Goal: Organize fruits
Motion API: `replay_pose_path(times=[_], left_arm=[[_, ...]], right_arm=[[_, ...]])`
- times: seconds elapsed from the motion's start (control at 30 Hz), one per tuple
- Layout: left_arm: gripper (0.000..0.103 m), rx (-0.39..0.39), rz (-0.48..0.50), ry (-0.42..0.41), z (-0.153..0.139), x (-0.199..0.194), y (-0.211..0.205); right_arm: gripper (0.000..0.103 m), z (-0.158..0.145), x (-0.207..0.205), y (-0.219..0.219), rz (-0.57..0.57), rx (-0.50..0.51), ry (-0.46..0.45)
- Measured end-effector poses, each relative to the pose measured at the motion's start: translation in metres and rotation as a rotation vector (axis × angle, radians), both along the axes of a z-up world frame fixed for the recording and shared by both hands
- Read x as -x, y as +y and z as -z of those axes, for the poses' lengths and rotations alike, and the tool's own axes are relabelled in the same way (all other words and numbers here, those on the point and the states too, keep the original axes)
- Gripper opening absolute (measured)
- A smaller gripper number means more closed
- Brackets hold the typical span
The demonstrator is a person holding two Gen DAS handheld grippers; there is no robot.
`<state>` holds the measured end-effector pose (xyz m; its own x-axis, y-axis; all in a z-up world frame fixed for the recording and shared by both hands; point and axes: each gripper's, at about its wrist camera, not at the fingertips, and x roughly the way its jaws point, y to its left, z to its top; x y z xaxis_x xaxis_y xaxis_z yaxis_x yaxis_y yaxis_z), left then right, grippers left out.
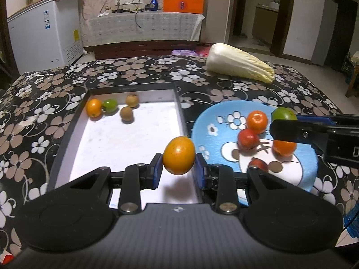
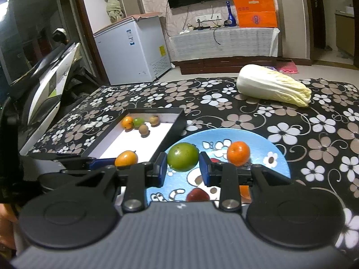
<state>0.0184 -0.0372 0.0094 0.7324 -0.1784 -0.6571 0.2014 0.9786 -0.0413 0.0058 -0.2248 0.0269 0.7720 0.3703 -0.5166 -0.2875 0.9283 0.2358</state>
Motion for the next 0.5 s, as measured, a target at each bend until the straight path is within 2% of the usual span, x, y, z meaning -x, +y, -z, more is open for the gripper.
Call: replay_pose_path(times=[0.5], left_arm=[[0.036, 0.014, 0.086, -0.022, 0.003, 0.003, -0.035]], right_arm=[[0.034, 0.004, 0.009, -0.029, 0.053, 0.011, 0.010]])
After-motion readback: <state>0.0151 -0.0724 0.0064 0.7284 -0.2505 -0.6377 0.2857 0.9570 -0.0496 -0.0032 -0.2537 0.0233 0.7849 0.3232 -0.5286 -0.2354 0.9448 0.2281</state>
